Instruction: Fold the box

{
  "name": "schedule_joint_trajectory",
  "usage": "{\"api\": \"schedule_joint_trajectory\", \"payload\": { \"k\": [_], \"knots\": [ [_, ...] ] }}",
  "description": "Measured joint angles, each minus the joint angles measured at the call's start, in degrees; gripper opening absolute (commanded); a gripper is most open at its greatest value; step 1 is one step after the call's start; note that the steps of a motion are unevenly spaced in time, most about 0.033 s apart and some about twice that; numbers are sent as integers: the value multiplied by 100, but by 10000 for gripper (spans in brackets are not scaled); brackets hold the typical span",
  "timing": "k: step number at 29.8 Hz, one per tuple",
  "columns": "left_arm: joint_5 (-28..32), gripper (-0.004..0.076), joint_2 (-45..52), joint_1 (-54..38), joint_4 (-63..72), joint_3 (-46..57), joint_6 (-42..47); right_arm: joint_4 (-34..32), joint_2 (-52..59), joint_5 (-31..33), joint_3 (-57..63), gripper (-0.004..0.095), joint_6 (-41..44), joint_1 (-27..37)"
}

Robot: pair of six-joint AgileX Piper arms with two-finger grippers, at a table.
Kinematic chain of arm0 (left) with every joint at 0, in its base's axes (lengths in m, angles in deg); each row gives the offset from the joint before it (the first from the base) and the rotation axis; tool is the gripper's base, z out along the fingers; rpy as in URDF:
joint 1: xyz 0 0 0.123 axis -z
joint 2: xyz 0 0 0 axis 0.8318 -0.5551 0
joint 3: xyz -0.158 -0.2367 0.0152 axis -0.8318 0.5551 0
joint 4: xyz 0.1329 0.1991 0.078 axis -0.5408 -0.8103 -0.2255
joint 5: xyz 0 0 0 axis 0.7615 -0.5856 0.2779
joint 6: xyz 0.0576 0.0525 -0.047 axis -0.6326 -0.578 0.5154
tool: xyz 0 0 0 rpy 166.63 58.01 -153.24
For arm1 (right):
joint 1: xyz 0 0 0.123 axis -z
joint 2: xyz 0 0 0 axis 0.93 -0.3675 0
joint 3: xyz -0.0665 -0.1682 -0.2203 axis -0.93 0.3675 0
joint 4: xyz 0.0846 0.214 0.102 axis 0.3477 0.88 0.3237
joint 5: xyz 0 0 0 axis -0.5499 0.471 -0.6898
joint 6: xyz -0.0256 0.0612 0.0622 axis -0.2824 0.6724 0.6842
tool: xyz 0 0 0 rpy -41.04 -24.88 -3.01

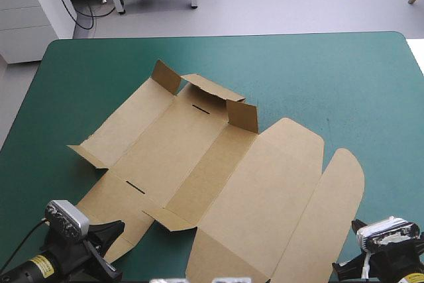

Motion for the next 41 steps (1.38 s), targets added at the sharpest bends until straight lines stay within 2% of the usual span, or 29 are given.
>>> {"api": "schedule_joint_trajectory", "payload": {
  "k": [18, 27, 41],
  "knots": [
    [0, -8, 0, 0, 16, 0, 0, 6, -250, -7, -268, -20, 180, 0],
    [0, -8, 0, 0, 16, 0, 0, 6, -2066, -117, -1270, -20, 194, 0],
    [0, -8, 0, 0, 16, -7, 0, 25, -5068, -325, -3484, -19, 194, 0]
  ]
}}
